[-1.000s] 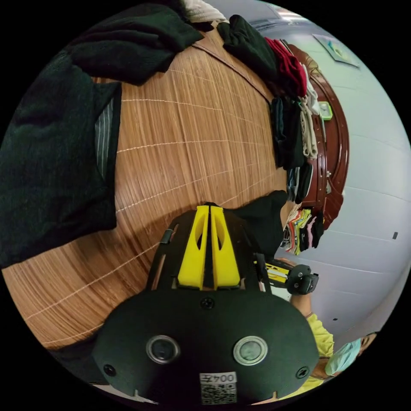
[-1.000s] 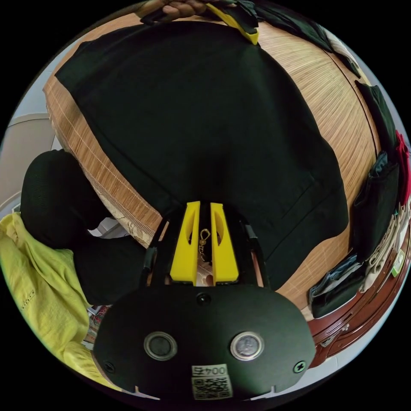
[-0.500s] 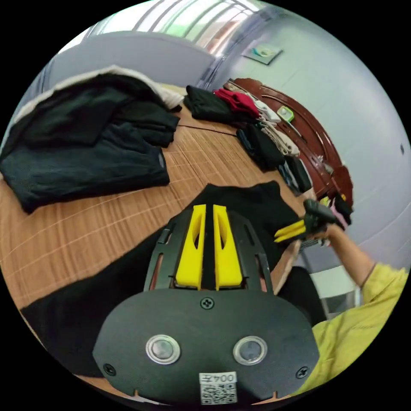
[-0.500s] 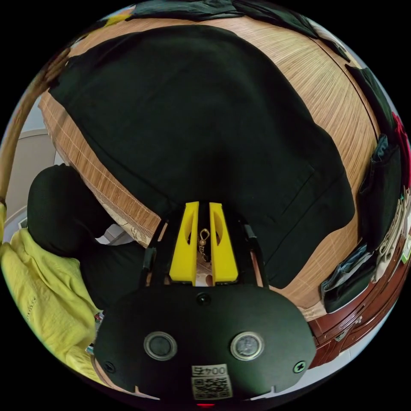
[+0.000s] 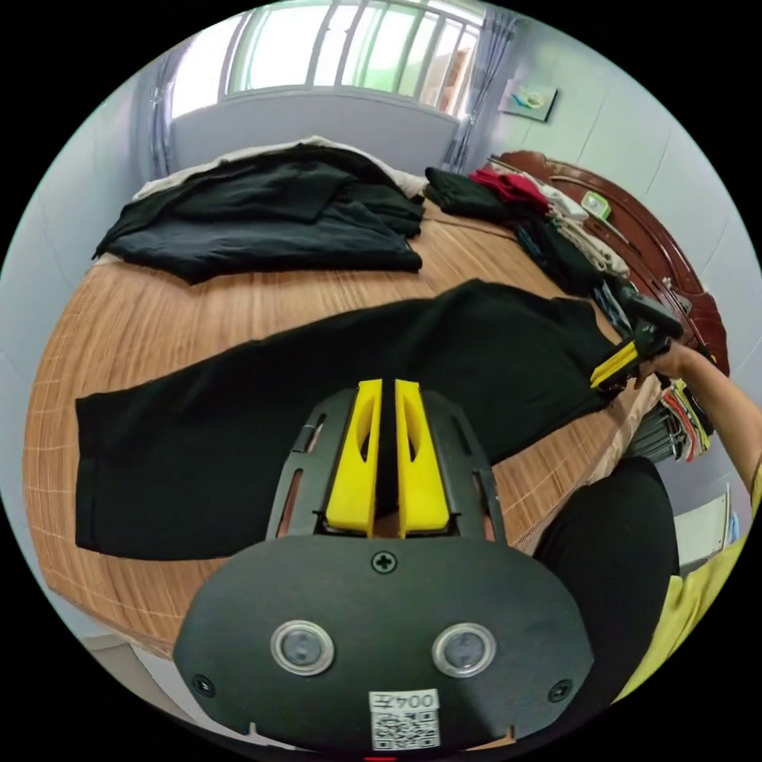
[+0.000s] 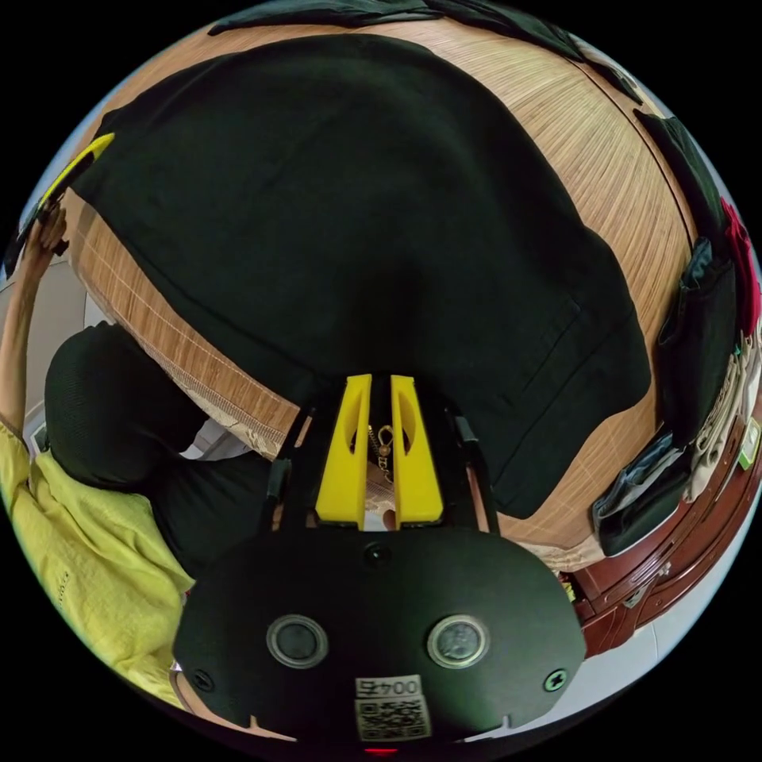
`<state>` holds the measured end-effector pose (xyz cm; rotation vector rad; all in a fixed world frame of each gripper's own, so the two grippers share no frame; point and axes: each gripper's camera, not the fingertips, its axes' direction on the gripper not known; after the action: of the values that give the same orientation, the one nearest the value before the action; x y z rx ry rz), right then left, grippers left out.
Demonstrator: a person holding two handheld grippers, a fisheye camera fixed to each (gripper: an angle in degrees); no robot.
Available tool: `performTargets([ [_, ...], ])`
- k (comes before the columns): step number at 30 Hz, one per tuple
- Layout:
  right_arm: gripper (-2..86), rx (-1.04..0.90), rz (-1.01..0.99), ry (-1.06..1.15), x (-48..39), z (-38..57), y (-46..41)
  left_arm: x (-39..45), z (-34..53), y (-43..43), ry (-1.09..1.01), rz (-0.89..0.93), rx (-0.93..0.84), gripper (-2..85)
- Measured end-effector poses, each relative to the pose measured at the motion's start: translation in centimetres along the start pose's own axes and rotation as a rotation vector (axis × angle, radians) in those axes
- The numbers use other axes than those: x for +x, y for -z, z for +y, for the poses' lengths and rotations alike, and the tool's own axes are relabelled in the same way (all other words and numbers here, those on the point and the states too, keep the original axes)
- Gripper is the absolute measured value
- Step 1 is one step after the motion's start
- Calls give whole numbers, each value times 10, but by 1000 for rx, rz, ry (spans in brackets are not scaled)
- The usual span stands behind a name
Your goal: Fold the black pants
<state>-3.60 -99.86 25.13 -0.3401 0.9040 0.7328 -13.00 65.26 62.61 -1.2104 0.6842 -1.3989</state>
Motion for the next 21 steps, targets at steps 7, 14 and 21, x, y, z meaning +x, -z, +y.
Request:
performTargets([
  [7,54,-39,7,1,-4,-21,2,-104,25,57,0,-100,-8,35],
  [14,55,-79,9,5,-6,-41,2,-146,-12,33,-70,-239,-177,58],
  [21,55,-100,-15,21,-4,-57,1,-181,-5,21,-26,-190,-235,97],
])
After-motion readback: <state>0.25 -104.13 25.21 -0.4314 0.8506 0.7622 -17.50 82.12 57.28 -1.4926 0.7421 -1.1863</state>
